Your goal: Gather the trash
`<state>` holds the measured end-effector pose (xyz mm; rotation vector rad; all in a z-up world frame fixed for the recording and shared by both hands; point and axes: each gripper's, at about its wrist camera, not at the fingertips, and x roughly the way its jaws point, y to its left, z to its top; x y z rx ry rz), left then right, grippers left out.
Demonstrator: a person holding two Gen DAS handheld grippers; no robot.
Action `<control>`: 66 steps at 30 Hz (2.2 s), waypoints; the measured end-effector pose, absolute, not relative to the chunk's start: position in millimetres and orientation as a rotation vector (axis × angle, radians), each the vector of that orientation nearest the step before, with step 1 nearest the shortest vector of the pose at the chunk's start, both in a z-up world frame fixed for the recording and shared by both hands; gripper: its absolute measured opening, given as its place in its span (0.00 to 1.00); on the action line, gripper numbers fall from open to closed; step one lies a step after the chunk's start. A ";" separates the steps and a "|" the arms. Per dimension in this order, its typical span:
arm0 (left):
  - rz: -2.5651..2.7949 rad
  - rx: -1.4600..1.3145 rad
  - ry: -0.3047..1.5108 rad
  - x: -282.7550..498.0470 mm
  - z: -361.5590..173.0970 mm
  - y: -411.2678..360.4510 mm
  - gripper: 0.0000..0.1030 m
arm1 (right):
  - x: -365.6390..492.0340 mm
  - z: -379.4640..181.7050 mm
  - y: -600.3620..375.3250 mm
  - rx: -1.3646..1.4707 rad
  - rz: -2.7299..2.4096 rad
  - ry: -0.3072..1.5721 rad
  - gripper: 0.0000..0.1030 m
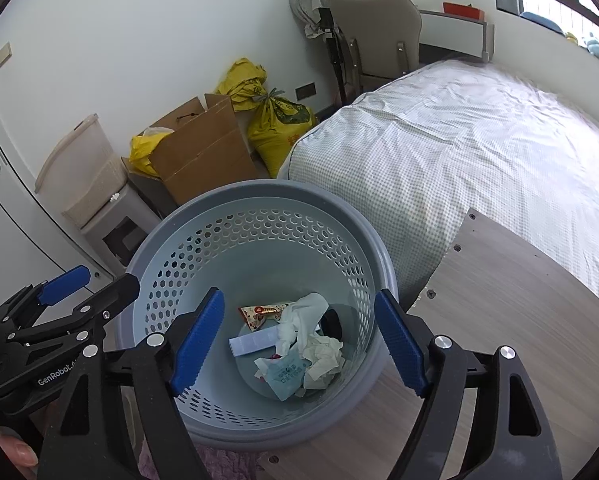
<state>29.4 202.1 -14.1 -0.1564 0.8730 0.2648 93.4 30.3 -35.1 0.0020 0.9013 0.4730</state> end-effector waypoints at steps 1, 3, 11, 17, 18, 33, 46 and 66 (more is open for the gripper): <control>0.266 -0.158 0.873 29.1 -14.1 202.6 0.79 | 93.5 -35.2 30.3 0.003 0.474 0.901 0.74; 0.267 -0.157 0.873 28.7 -14.4 202.6 0.79 | 93.4 -35.1 30.2 0.002 0.473 0.901 0.74; 0.284 -0.144 0.879 29.3 -15.9 202.3 0.79 | 93.5 -35.2 29.9 0.002 0.474 0.902 0.74; 0.289 -0.136 0.879 30.2 -15.3 200.2 0.79 | 93.4 -35.2 29.8 0.002 0.474 0.901 0.74; 0.289 -0.136 0.879 30.3 -15.3 200.1 0.79 | 93.3 -35.1 29.7 0.002 0.474 0.901 0.74; 0.294 -0.129 0.876 30.3 -14.5 199.7 0.79 | 93.5 -33.7 28.9 0.001 0.473 0.901 0.74; 0.298 -0.130 0.877 30.8 -13.6 200.2 0.79 | 94.3 -31.2 28.8 -0.003 0.470 0.899 0.74; 0.303 -0.135 0.882 31.3 -13.3 203.9 0.79 | 94.0 -31.2 29.2 -0.003 0.470 0.898 0.74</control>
